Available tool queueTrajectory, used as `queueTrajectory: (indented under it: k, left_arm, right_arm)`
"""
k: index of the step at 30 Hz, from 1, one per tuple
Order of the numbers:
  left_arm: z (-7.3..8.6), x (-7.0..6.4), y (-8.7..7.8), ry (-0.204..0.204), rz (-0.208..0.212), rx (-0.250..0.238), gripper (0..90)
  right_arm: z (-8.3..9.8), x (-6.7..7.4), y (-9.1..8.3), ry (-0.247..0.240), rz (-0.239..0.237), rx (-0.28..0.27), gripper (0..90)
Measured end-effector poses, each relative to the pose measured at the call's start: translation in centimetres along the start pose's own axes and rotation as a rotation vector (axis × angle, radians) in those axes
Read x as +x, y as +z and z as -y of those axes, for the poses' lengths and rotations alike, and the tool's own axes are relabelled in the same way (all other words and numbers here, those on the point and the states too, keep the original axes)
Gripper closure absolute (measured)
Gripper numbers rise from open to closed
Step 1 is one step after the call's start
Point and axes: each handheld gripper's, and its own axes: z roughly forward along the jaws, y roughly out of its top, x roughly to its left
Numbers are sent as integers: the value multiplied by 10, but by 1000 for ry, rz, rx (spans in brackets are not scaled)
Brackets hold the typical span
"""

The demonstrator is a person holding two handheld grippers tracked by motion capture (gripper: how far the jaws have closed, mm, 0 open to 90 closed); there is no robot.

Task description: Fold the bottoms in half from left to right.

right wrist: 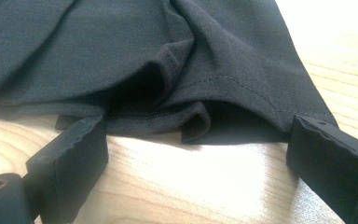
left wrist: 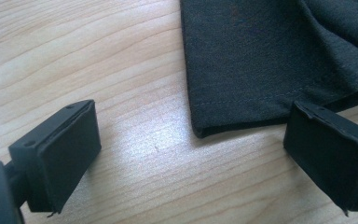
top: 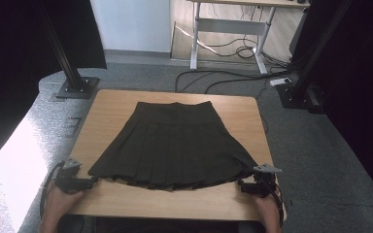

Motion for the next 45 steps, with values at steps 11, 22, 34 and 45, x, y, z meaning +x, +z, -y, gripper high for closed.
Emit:
queueTrajectory:
  k: [11, 22, 34, 45]
  left_arm:
    - [0, 0, 1, 14, 13, 7, 7]
    - [-1, 2, -3, 26, 13, 17, 0]
    - [-53, 3, -34, 112, -1, -73, 0]
    - [-115, -2, 6, 155, 60, -79, 0]
  right_arm:
    - [0, 0, 1, 7, 9, 4, 24]
    - [-1, 1, 0, 39, 20, 12, 16]
    - [-17, 10, -33, -1, 38, -9, 23]
    - [-63, 52, -24, -67, -87, -24, 12]
